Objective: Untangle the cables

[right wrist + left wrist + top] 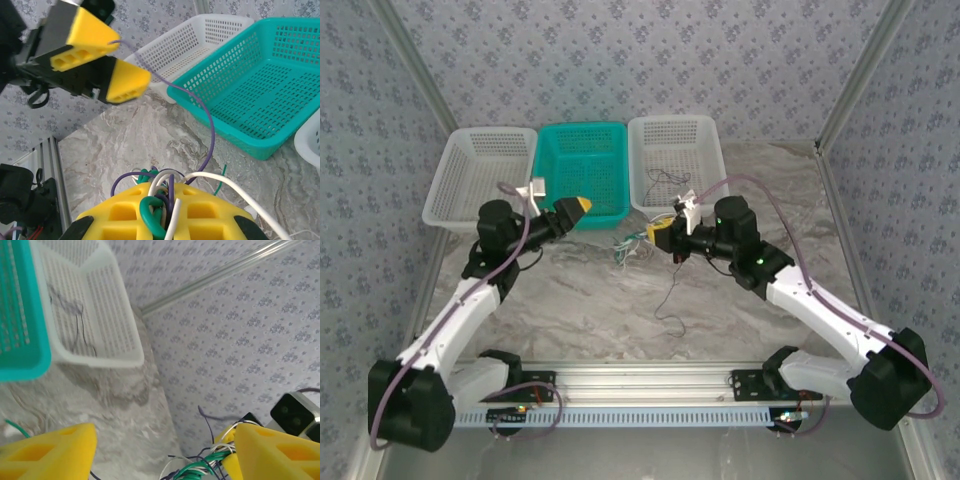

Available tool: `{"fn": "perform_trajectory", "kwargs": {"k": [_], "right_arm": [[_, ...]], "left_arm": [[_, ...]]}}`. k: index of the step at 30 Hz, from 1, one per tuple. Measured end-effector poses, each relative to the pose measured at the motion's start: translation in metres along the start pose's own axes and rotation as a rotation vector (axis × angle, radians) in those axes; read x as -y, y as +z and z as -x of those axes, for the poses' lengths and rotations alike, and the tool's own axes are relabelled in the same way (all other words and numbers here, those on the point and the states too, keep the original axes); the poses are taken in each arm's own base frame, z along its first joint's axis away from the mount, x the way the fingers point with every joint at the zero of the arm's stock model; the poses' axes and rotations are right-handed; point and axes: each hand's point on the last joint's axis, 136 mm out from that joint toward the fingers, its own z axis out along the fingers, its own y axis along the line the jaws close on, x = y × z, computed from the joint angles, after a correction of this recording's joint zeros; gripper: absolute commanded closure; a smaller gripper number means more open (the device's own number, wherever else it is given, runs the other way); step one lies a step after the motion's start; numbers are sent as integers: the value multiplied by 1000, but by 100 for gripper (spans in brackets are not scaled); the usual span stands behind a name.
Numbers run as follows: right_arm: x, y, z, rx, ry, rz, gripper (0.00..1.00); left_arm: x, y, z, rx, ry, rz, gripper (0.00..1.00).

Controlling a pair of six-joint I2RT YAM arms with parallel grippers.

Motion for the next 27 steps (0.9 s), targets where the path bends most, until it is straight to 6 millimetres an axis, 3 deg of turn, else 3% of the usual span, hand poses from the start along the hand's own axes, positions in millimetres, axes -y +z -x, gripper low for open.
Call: {"fn": "perform_trajectory", "kwargs": {"k": [5,9,10,11,12,13,15,16,23,25,27], "right_arm": [[-13,6,-6,-21,-26,45,100],[-18,11,-11,-40,-23,68,100],[-19,12,-12,-42,-23,73,100],[-20,14,-13,-44,-24,80,100],[-22,15,-13,-47,-24,86,100],[-23,16,-14,-48,-25,90,100],[-25,17,-14,-48,-27,96,100],[-26,17,-14,-48,-28,98,100],[-24,17,-13,-47,-29,88,100],[-21,18,-14,-45,-29,71,88],[-17,18,-16,-48,-32,49,83]], "left_arm": [[1,15,-8,-67,-93,-50,1],[19,21,-17,-107,-70,-101,2],[22,23,-17,-109,-64,-105,6],[24,24,-18,-109,-57,-108,22],[24,26,-17,-100,-49,-108,48],[24,26,-15,-90,-47,-106,67],[23,27,-9,-56,-37,-101,96],[23,27,-6,-44,-34,-99,100],[25,24,7,25,-10,-92,100],[27,17,13,55,1,-85,100],[35,6,19,87,17,-94,100]]}}
